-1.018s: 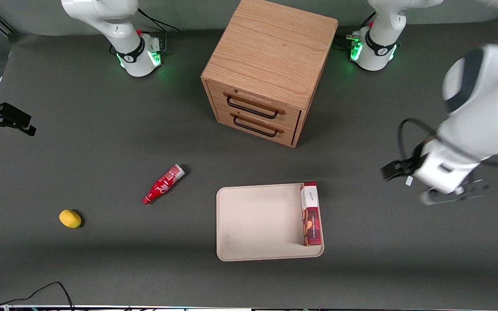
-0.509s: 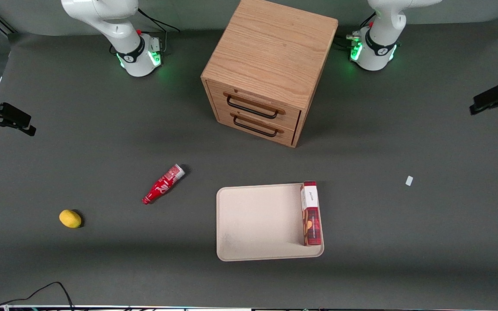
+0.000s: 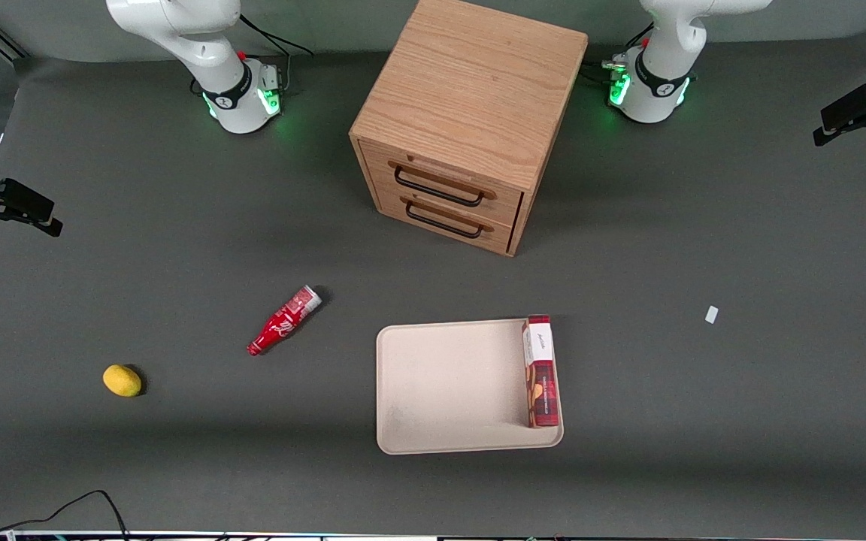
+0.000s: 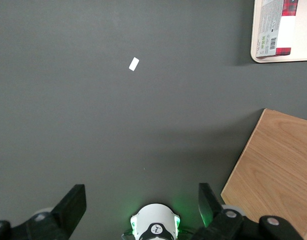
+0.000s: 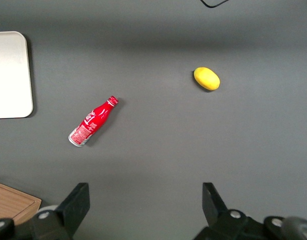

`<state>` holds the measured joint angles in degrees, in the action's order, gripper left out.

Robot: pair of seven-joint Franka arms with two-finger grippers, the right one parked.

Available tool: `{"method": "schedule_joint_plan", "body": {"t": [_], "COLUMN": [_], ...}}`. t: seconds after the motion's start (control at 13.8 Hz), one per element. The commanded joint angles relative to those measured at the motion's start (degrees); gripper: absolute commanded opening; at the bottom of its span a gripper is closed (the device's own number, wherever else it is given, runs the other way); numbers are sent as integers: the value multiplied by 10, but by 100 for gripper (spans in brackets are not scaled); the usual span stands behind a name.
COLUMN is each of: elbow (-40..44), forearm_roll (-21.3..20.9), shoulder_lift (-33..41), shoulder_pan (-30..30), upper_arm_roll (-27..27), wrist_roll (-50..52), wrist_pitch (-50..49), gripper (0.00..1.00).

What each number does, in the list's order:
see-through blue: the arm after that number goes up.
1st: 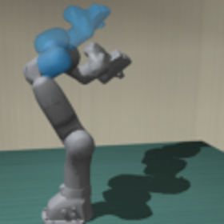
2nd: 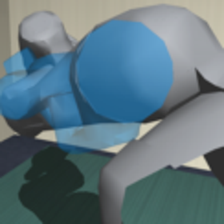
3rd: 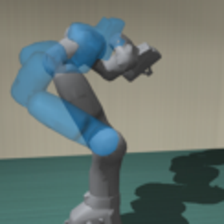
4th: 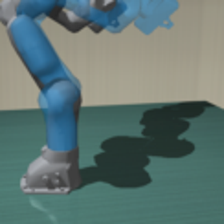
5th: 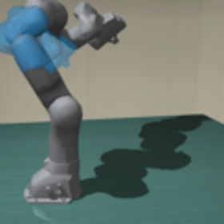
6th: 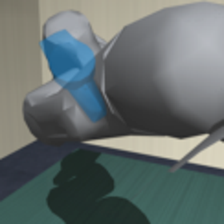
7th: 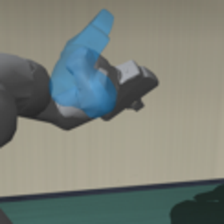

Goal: Place red cookie box on tray

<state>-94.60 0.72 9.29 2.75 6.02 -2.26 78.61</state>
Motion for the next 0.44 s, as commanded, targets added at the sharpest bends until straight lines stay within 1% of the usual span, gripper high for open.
{"method": "schedule_joint_plan", "body": {"t": [0.0,0.36], "elbow": [-10,32], "forearm_roll": [-6,-6], "shoulder_lift": [11,-17], "shoulder_pan": [16,16], "upper_arm_roll": [9,7], "wrist_roll": [9,10], "wrist_pitch": [1,-13], "gripper": [100,100]}}
